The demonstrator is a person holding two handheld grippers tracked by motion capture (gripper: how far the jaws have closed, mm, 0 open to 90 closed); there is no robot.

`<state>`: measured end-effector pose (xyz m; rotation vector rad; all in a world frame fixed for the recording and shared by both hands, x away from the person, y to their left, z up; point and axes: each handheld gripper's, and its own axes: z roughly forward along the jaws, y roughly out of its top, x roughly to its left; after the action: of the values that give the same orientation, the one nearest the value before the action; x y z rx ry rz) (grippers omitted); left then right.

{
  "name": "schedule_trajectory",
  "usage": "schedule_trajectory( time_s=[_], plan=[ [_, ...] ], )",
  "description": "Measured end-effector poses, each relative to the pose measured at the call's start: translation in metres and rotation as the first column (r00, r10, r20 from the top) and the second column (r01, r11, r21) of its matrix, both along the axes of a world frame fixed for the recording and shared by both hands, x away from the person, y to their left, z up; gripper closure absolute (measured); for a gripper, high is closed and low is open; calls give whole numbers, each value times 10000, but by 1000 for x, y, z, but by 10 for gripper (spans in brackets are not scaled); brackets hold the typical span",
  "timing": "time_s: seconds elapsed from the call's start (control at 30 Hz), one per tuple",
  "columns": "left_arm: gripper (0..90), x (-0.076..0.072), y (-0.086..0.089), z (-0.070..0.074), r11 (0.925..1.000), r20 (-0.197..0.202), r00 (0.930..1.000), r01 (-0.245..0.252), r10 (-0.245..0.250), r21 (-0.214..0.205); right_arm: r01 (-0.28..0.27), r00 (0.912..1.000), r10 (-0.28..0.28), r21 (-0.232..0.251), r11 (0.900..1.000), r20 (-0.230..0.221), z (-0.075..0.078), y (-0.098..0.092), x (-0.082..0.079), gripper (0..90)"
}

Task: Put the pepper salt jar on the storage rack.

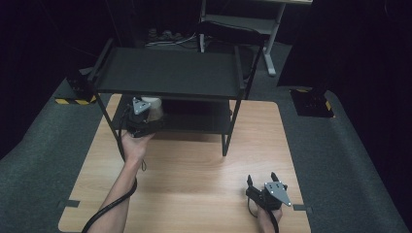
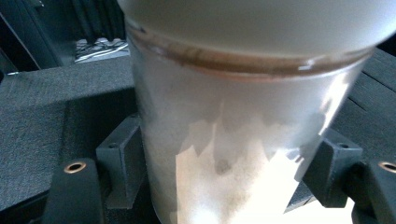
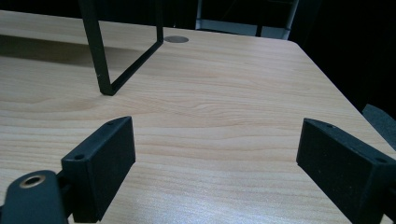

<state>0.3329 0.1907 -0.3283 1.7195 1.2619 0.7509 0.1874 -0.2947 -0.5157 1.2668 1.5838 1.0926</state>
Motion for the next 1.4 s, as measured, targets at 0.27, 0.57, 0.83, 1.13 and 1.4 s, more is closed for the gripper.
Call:
schedule_trajectory(
  time_s=[0.27, 0.57, 0.83, 1.13, 1.4],
  plan=[
    [94, -1, 17, -12, 9942, 259, 9984, 517, -495, -938, 182, 9998, -182, -32, 9998, 108, -1, 2, -2, 108],
    [5, -15, 13, -11, 9959, 327, 9995, 60, -31, -897, 127, 9998, -127, 39, 9999, 173, -2, 1, -3, 108],
    [4, -58, 35, -34, 9936, 543, 9984, 199, -139, -1113, 63, 9999, -63, -32, 10000, 146, -2, 1, -3, 108],
    [4, -94, 40, -76, 9949, -53, 9990, 442, -449, -907, -7, 10000, 8, -151, 9999, 69, -1, 2, -2, 108],
    [4, -96, 41, -110, 9917, -657, 9977, 57, -142, -1288, 26, 10000, -25, -178, 9998, 53, 0, 3, -2, 108]
  ],
)
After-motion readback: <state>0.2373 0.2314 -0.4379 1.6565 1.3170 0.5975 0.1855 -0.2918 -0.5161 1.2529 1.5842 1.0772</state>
